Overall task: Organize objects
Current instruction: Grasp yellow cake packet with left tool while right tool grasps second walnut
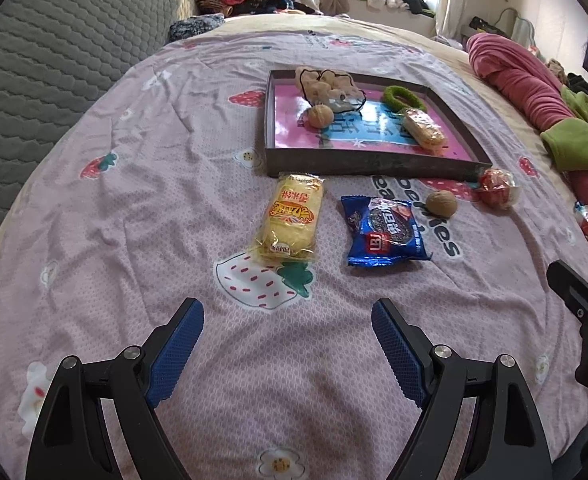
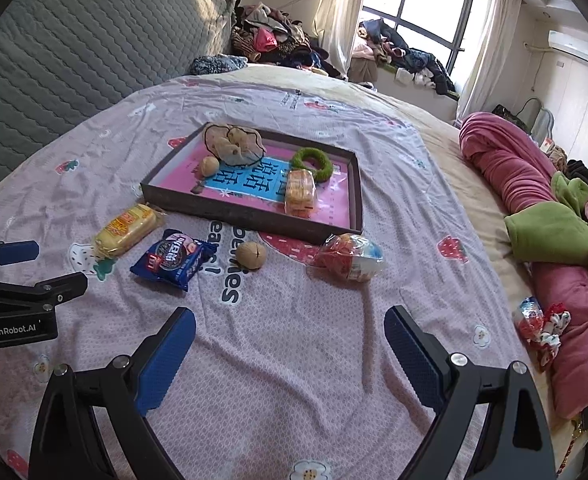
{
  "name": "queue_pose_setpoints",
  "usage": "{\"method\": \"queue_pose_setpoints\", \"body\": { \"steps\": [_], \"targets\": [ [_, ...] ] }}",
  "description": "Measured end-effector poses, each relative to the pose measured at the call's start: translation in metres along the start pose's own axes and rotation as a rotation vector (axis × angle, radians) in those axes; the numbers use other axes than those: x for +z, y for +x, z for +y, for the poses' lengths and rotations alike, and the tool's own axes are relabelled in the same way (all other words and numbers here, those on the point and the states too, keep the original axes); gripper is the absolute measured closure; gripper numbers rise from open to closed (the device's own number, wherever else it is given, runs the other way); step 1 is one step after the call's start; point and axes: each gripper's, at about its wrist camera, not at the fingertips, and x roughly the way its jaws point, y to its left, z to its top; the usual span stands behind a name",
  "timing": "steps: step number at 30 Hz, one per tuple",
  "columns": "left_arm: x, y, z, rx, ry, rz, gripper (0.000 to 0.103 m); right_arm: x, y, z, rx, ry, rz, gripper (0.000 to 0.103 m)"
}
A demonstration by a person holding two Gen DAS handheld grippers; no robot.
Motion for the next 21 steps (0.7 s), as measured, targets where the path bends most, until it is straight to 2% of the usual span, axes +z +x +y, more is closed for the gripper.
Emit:
{"method": "queue_pose_setpoints", "body": {
  "steps": [18, 21],
  "targets": [
    [0.024, 0.046, 0.008, -0.045, -0.021, 0.028, 0.016, 0.017, 0.070, 0.015, 0.011, -0.050, 0.061, 0.007],
    [0.029, 0.053, 0.008, -0.032, -0.019, 0.028, 0.016, 0.022, 0.082, 0.017, 0.016, -0.056, 0.067, 0.007]
  ]
}}
